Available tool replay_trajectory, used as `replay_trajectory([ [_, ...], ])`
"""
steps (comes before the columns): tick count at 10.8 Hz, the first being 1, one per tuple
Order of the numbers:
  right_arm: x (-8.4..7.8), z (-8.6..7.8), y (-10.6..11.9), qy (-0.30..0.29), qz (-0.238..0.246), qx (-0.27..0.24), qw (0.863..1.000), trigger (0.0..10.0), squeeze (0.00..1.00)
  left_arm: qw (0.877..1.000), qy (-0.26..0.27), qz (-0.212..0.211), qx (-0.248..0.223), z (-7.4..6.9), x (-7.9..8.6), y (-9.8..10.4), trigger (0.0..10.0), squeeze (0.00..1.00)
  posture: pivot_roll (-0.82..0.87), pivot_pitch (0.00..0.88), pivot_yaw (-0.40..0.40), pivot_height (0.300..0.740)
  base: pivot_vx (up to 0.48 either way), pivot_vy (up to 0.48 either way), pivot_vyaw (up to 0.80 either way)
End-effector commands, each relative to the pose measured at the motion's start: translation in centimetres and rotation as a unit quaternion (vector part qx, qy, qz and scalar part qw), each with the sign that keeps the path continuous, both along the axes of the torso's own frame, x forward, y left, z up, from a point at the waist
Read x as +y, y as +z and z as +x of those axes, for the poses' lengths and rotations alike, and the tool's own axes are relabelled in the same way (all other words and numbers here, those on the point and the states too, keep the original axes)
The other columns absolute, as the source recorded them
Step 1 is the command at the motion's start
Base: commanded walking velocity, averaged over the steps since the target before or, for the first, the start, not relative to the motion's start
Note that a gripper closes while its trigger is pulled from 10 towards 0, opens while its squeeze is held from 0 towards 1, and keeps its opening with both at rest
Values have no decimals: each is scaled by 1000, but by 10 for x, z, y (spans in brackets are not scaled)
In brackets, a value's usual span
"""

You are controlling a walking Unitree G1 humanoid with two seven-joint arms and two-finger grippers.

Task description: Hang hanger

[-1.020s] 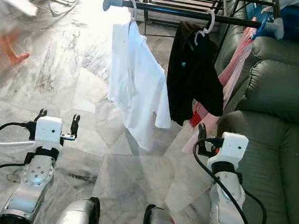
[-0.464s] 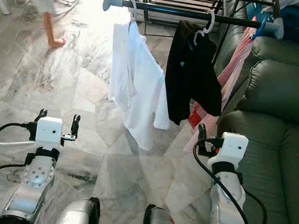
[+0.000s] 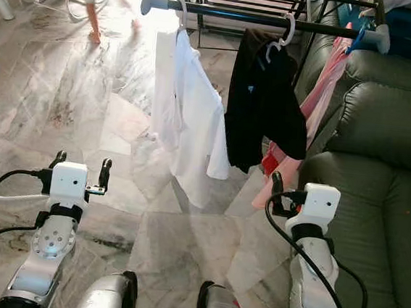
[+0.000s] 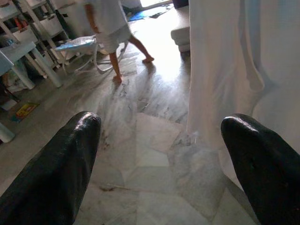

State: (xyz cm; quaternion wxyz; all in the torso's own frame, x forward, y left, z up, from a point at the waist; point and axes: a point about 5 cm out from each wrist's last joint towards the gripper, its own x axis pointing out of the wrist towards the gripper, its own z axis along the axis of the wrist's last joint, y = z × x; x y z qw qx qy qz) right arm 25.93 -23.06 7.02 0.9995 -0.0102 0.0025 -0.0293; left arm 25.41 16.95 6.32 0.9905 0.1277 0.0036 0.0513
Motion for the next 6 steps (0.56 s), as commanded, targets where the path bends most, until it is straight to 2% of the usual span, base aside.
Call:
replay_trajectory([
  [1,-2,-3,-5,-2,-2,13,1000,10000,0,1000,-2,4,5,-2,1,-2,10000,0,-19,151,-19,740,0,0,0],
  [6,-1,-3,-5,0,-4,12,1000,10000,0,1000,-6,5,4,-3,2,0,10000,0,-12,152,-15,740,0,0,0],
])
